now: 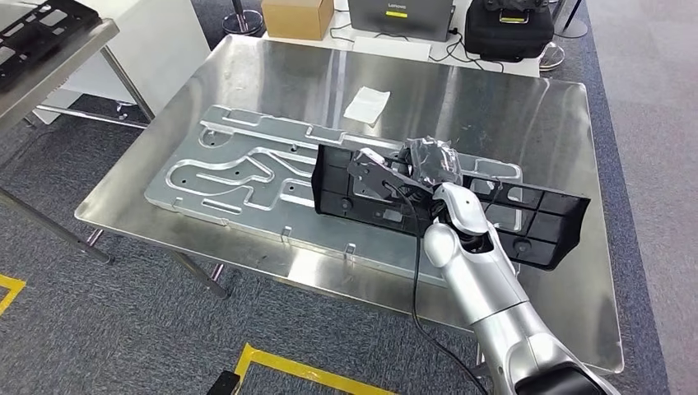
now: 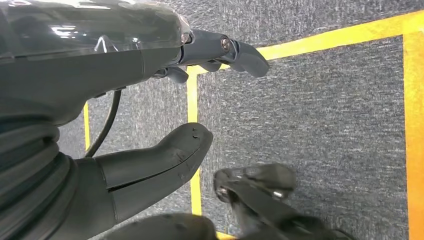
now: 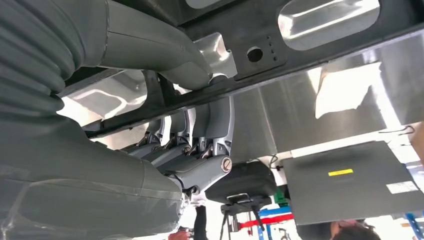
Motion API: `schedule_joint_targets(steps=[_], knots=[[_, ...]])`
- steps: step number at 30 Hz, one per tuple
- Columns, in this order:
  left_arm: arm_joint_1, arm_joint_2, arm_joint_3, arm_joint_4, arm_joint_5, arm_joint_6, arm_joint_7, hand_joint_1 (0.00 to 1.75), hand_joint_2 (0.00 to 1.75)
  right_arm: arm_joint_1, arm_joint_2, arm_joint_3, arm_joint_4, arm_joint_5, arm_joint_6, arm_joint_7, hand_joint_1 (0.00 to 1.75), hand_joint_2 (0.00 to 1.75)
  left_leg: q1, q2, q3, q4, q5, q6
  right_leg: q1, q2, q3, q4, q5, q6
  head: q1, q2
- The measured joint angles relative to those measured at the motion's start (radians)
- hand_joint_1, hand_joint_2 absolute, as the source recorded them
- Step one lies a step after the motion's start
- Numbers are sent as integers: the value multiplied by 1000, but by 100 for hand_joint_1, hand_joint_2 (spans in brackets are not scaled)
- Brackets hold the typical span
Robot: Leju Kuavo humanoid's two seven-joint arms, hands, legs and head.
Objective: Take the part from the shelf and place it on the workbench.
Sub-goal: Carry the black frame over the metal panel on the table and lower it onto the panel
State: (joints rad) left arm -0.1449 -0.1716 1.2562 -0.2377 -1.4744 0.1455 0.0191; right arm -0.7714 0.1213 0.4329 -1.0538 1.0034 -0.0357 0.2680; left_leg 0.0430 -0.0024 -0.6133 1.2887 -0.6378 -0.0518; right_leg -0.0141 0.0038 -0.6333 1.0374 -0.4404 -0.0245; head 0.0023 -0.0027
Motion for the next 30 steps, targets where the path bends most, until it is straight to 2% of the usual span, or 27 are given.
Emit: schedule_joint_targets(steps=[1,2,3,4,5,7,9,10,11,13,14,15,16,17,18,19,20,21,22,25,27,29,30], knots=[[2,0,0,0,1,0,1,0,175,2,0,0,3,1,0,0,175,175,-5,0,-12,-28,50,8,1,1,11,0,-7,1,-1,0],[5,1,0,0,2,1,1,0,175,3,0,0,6,1,0,1,175,175,-11,0,-12,-87,112,19,2,2,22,0,-15,2,-1,0],[7,2,0,0,4,1,2,0,175,5,0,0,9,2,0,1,175,175,-18,0,-4,-142,160,31,4,2,32,-2,-21,5,0,0],[9,3,0,0,6,1,1,0,175,7,0,0,12,2,0,2,175,175,-25,0,5,-187,192,40,5,4,38,-3,-25,9,0,0],[10,3,-1,0,8,1,1,0,175,8,-1,0,15,2,0,2,175,175,-30,1,13,-216,204,48,5,5,41,-5,-27,14,0,0],[10,4,-2,0,12,2,0,0,175,10,-1,0,17,3,0,2,175,175,-34,3,29,-244,193,59,7,7,42,-6,-23,25,-3,0],[8,3,-5,0,19,4,-3,0,175,11,-1,0,17,2,0,2,175,175,-28,5,52,-282,182,67,9,5,39,0,-24,37,-2,0],[7,3,-6,0,24,6,-5,0,175,11,-2,0,17,1,0,2,175,175,-24,5,64,-298,180,70,9,4,29,19,-36,41,0,0],[6,3,-7,0,27,7,-8,0,175,11,-2,0,17,-3,2,0,175,175,-21,5,72,-308,180,71,7,3,10,53,-55,44,1,0],[7,3,-7,0,32,7,-12,0,175,8,-6,-2,17,-36,22,-16,175,175,-21,4,77,-313,179,75,4,2,-62,176,-109,50,3,0],[7,3,-8,0,34,5,-13,0,175,2,-9,-4,19,-63,41,-26,175,175,-21,3,79,-312,177,76,3,2,-98,231,-126,53,3,0],[9,4,-9,0,35,3,-14,0,175,-8,-13,-9,21,-93,63,-34,175,175,-21,2,83,-312,173,76,2,2,-125,261,-125,57,4,0],[10,4,-11,0,35,1,-15,0,175,-26,-16,-14,25,-119,86,-38,175,175,-21,0,88,-311,168,74,-1,2,-132,252,-101,60,5,0],[11,4,-13,0,35,0,-16,0,175,-52,-20,-18,31,-140,107,-39,175,175,-21,-1,95,-310,162,70,-4,1,-121,202,-54,62,6,0],[12,3,-16,0,36,0,-19,0,175,-86,-25,-21,38,-154,126,-38,175,175,-21,-1,102,-308,154,65,-6,0,-99,129,0,62,7,0],[11,3,-19,0,37,1,-23,0,175,-125,-32,-22,48,-163,141,-36,175,175,-21,0,107,-305,147,59,-6,-1,-79,65,34,61,7,0],[9,4,-22,0,39,2,-30,0,175,-163,-37,-22,59,-171,153,-34,175,175,-22,0,108,-301,141,53,-4,-2,-63,18,56,55,7,0],[7,4,-23,0,41,6,-39,0,175,-196,-42,-23,69,-177,161,-33,175,175,-23,0,109,-296,135,46,-1,-3,-58,-3,61,48,5,0],[4,5,-25,0,44,11,-53,0,175,-223,-49,-24,78,-184,165,-32,175,175,-24,-1,109,-292,131,40,3,-4,-57,-3,53,38,3,0],[-3,5,-32,0,52,32,-97,0,175,-273,-69,-30,91,-192,162,-37,175,175,-21,-1,104,-262,114,28,2,-4,-41,-6,48,16,-1,0],[-10,5,-40,0,56,47,-130,0,175,-288,-77,-32,95,-192,147,-47,175,175,-20,0,54,-166,76,22,0,-2,-30,-11,44,8,-8,0],[-19,5,-46,0,68,56,-173,0,175,-287,-88,-32,97,-187,128,-56,175,175,-20,0,-29,-35,30,19,4,0,-25,-11,39,2,-14,0],[-23,5,-48,0,77,53,-189,0,175,-280,-94,-32,97,-184,121,-60,175,175,-21,0,-61,4,25,20,7,1,-22,-11,37,0,-15,0]])
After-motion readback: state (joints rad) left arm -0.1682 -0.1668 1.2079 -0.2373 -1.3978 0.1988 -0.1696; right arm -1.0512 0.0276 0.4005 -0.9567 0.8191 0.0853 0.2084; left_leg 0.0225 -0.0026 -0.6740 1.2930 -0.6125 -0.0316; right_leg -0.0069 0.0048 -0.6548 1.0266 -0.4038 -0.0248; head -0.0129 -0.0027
